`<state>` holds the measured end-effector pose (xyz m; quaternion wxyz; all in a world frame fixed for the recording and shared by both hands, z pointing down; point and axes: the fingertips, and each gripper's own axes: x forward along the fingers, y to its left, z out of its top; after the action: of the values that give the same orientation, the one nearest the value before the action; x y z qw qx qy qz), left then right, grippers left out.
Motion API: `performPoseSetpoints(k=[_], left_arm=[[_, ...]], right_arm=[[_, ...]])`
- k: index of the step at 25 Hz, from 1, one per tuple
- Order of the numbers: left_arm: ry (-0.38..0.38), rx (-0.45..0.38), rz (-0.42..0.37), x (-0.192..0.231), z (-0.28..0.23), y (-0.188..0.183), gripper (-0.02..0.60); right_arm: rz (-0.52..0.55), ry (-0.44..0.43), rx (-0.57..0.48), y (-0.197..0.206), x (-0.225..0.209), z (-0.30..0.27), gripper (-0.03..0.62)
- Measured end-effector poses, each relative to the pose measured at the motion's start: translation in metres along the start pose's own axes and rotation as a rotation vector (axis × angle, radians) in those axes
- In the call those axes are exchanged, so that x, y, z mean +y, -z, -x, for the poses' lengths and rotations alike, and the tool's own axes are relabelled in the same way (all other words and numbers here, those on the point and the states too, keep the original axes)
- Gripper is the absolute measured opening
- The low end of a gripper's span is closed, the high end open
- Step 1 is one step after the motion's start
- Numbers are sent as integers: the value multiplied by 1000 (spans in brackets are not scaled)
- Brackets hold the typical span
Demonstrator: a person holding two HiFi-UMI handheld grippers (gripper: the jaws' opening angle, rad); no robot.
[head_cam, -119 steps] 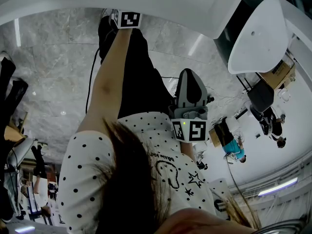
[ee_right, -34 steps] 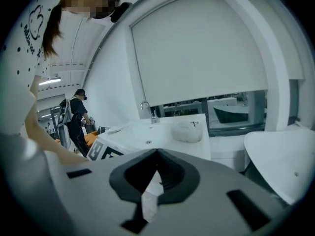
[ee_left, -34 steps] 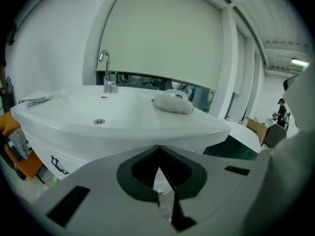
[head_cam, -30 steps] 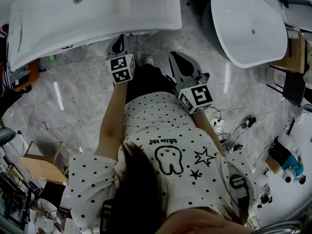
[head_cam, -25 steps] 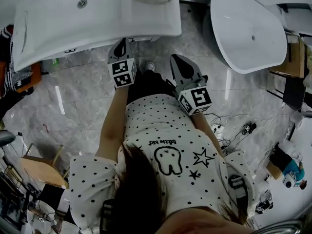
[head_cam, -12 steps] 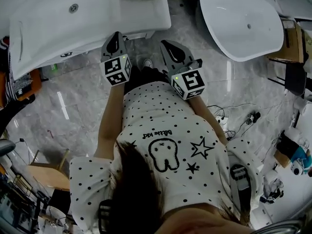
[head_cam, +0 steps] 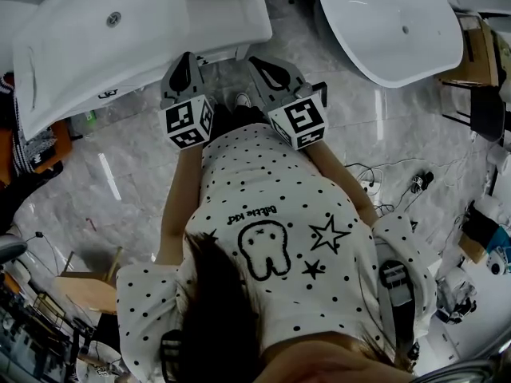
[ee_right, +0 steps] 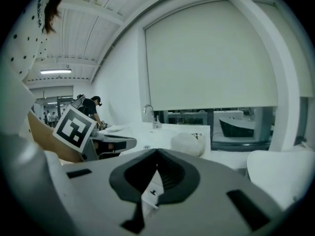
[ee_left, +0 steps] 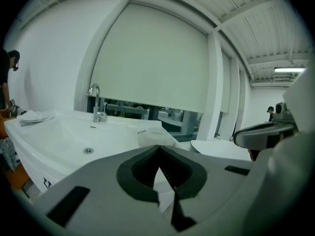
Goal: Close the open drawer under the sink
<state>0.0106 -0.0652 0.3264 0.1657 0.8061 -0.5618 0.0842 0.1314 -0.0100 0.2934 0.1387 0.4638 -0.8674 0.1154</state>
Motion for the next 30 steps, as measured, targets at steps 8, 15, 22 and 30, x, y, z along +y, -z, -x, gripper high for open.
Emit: performPoseSetpoints(k=[8, 15, 22, 30], left_arm=[[30, -63, -34, -11, 17, -29, 5], [44, -74, -13, -16, 34, -34, 5], [69, -84, -21, -24, 48, -33, 5], [80, -111, -52, -34, 55, -36, 5]], right_arm=[[24, -26, 0, -2, 8, -3, 15], [52, -37, 10, -1, 11, -1, 15], [60, -28, -7, -2, 11, 3, 15], [45, -7, -7, 2, 3, 7, 15]])
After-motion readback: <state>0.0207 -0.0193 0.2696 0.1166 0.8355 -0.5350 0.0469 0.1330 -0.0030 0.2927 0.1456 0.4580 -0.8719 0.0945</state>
